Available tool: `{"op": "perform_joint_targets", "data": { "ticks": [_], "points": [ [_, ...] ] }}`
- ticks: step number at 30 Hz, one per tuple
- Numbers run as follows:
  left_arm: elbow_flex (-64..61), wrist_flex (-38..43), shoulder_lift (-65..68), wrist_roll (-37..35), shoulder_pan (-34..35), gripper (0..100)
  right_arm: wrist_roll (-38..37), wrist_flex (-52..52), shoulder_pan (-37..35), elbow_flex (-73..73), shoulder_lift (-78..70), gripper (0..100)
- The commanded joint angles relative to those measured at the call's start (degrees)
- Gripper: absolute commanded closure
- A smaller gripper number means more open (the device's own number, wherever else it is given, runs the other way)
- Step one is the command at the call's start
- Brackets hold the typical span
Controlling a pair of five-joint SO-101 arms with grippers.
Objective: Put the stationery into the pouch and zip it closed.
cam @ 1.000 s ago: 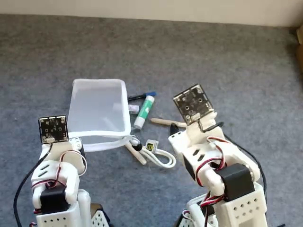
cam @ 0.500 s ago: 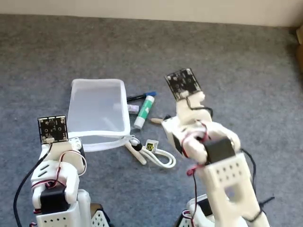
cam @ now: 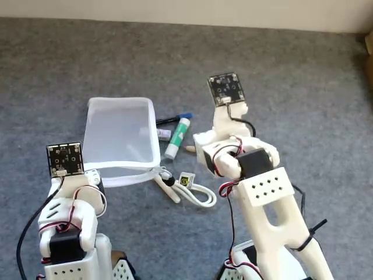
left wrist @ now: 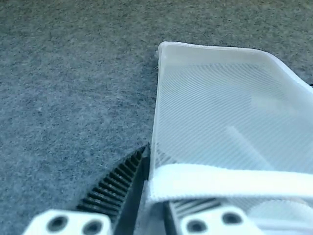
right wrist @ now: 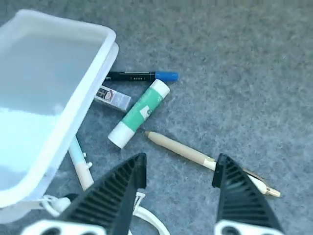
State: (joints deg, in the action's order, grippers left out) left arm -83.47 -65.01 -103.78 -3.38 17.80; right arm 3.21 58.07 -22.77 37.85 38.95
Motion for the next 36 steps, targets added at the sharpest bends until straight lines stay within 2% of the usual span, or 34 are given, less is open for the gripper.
{"op": "perform_joint_targets", "data": {
  "ticks": [1, 10, 16, 24, 29, 36],
  "points": [
    [2.3, 0.0, -0.4, -0.4, 1.0, 99, 2.6, -2.3, 0.7, -0.5, 0.3, 78.3],
    [2.3, 0.0, -0.4, -0.4, 1.0, 99, 12.7, -9.8, 0.7, 0.7, 0.2, 78.3],
    [2.3, 0.0, -0.4, -0.4, 1.0, 99, 12.7, -9.7, 0.6, -3.0, 0.2, 78.5],
    [2.2, -0.3, -0.4, -0.4, 1.0, 99, 12.7, -9.6, -6.1, -8.4, 0.2, 78.5],
    [2.2, -0.4, -0.4, -0.4, 1.0, 99, 12.7, -9.9, -7.0, -8.4, -0.2, 78.6],
    [2.2, -0.4, -0.4, -0.4, 1.0, 99, 12.6, -3.6, -7.9, -21.2, -14.5, 78.6]
  ]
}}
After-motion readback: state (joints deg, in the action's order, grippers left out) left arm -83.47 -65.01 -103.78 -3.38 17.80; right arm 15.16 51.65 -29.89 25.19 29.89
